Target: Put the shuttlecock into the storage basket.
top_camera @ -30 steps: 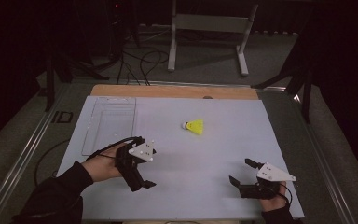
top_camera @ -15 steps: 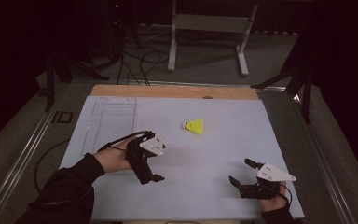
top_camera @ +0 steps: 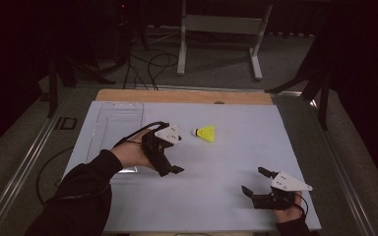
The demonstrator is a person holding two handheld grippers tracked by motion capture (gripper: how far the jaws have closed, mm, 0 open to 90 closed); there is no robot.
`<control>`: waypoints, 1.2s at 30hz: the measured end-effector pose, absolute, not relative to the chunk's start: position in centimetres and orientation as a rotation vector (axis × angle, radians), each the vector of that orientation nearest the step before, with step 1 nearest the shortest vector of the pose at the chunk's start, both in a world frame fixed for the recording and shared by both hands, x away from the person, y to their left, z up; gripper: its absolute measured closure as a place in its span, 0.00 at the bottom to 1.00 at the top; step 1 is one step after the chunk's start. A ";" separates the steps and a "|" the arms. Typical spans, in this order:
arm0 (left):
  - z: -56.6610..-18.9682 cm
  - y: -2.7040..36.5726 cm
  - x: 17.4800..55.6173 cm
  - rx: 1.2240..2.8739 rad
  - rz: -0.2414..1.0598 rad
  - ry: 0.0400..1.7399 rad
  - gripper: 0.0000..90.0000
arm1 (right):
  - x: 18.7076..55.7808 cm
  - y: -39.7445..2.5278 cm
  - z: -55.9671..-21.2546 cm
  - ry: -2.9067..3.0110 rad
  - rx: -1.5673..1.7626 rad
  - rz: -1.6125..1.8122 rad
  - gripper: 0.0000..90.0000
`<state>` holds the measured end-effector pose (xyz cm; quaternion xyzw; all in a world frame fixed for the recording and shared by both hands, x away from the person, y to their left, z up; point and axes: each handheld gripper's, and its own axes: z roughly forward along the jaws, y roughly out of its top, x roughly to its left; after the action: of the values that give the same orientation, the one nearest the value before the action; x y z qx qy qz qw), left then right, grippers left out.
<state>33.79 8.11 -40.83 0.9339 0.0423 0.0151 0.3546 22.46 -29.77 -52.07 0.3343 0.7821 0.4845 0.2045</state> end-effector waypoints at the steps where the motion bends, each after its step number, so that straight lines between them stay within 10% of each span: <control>1: -40.8 8.0 34.0 2.413 0.040 0.111 0.00 | 22.5 -29.8 -52.1 2.181 0.930 1.352 0.11; 36: -45.0 4.0 41.9 2.520 0.059 0.078 0.00 | 22.4 -29.8 -52.2 2.180 0.932 1.360 0.11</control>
<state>41.88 3.96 -45.01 0.9516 0.0296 0.0221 0.3051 22.39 -29.77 -52.19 0.3339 0.7809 0.4873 0.2028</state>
